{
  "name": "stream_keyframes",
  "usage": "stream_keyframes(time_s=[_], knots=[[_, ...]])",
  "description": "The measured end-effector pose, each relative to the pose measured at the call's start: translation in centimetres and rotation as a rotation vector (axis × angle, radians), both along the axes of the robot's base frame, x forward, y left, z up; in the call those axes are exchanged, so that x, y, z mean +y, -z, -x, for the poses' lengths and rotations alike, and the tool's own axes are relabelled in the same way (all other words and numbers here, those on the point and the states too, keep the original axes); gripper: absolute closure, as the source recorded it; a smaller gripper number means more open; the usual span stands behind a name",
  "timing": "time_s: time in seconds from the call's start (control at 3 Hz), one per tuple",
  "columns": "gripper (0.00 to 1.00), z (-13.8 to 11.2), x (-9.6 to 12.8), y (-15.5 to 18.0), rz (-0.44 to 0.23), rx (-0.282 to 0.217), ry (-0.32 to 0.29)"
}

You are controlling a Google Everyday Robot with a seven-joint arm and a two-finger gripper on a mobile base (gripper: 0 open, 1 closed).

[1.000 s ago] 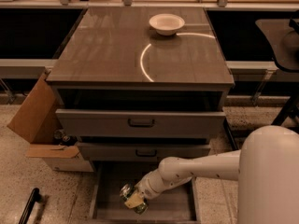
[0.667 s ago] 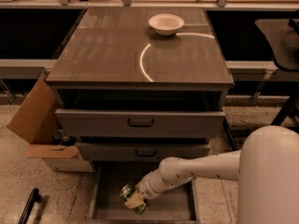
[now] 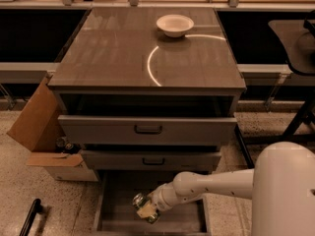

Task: Place green can into bottom drawer

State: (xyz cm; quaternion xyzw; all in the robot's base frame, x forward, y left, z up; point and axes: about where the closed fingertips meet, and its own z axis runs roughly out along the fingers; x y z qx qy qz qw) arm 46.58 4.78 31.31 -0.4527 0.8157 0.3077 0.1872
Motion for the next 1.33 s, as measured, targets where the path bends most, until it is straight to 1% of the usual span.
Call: stream_keyframes(time_s=[0.33, 0.67, 1.0, 1.33], knots=[[1.00, -1.3, -0.3, 2.9, -0.043, 0.004, 0.010], [0.81, -2.5, -0.4, 5.6, -0.080, 0.039, 0.010], [0.58, -3.1, -0.3, 7.7, -0.080, 0.073, 0.008], [0.27, -3.6, 0.0, 9.4, -0.041, 0.103, 0.006]])
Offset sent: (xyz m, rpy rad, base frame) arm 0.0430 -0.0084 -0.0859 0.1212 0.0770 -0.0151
